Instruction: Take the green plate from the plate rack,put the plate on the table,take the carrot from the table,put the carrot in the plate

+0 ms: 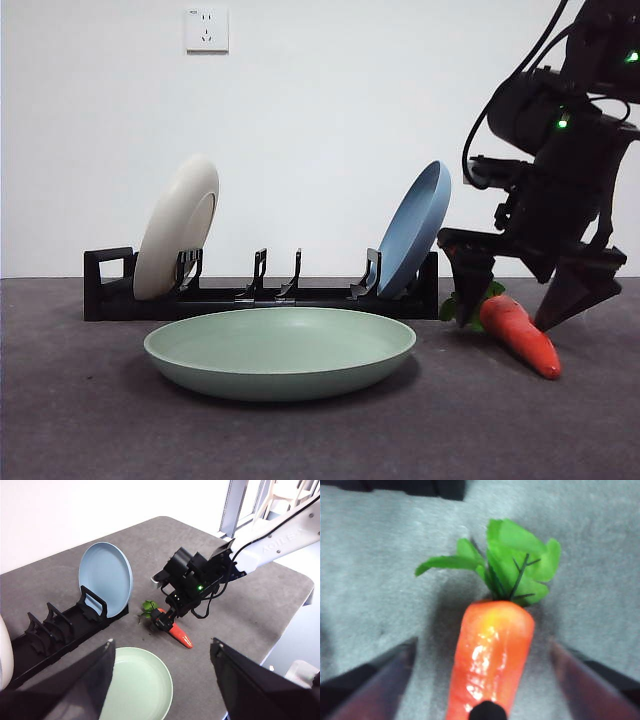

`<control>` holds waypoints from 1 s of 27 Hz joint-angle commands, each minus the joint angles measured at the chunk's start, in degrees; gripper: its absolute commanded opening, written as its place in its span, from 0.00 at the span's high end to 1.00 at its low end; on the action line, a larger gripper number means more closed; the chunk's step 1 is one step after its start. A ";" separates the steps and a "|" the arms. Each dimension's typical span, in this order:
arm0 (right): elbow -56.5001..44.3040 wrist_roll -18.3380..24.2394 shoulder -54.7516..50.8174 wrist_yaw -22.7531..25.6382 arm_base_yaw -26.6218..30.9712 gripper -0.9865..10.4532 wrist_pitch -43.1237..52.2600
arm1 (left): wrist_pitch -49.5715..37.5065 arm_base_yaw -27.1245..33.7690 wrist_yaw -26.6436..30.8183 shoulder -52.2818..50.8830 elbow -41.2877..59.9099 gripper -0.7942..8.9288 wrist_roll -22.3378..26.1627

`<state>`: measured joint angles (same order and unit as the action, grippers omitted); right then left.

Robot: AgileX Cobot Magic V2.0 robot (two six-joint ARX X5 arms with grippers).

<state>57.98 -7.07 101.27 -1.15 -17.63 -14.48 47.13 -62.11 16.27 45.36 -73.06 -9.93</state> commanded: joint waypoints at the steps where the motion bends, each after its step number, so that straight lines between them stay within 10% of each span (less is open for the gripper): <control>1: 0.07 -1.05 1.20 0.17 -0.20 0.70 0.33 | 0.68 -0.20 -0.11 -0.90 0.24 0.59 -1.27; 9: 0.07 -1.46 1.33 -0.02 -0.59 0.93 0.33 | 2.12 -0.20 -0.04 -1.49 0.24 0.59 -1.92; 27: 0.07 -4.57 -10.64 0.00 -19.12 0.93 4.33 | 2.78 -0.17 0.04 -1.49 0.24 0.59 -1.90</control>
<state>58.46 -10.44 89.49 -1.30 -35.83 -10.20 49.95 -62.11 16.29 44.01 -73.06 -11.25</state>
